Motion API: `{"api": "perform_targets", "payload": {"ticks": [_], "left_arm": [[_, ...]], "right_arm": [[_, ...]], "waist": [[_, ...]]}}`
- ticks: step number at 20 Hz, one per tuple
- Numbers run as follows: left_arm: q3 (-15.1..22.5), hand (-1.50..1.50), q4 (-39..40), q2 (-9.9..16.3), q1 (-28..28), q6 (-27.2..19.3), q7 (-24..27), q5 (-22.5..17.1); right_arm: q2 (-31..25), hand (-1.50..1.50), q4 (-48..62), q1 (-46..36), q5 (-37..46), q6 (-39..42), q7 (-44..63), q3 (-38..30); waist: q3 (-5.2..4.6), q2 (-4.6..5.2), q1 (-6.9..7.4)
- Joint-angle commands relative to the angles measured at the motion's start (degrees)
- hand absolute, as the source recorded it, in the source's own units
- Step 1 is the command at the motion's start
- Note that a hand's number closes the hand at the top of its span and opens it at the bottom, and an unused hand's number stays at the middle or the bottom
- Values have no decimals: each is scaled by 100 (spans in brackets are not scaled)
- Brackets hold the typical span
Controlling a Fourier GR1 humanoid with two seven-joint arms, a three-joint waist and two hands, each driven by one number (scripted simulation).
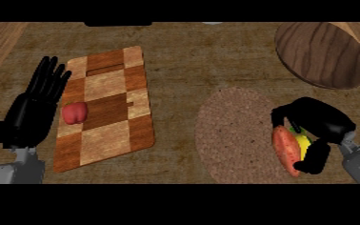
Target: Pick the sweet potato from the placemat and place it in the bowl
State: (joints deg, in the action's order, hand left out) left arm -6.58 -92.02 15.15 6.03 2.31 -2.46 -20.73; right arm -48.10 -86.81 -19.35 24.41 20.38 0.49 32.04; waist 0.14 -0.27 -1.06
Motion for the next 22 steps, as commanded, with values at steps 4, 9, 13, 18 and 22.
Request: {"api": "perform_targets", "payload": {"ticks": [4, 9, 13, 18, 22], "left_arm": [[22, 0, -100, -45, -180, 86, 11, 3], [-110, 0, 207, -29, 114, 78, 96, 1], [2, 0, 21, -117, -165, 109, 101, 66], [-231, 0, 165, 82, 94, 238, -19, -45], [97, 0, 43, -209, 163, 121, 72, 206]], "right_arm": [[-996, 150, 199, 846, -8, -1320, -1949, -1218], [-1164, 150, -199, 828, -520, -1419, -1329, -2278], [-1405, 150, 144, 703, -845, -1396, -1230, -3126], [-1251, 150, 895, 5, -815, -1061, -1052, -3473], [-762, 150, 1762, -656, -435, -1265, -993, -3388]], "waist": [[-7, 2, -19], [-18, -2, -56], [-17, 7, 21], [-15, 42, 169], [-14, 53, 217]]}}
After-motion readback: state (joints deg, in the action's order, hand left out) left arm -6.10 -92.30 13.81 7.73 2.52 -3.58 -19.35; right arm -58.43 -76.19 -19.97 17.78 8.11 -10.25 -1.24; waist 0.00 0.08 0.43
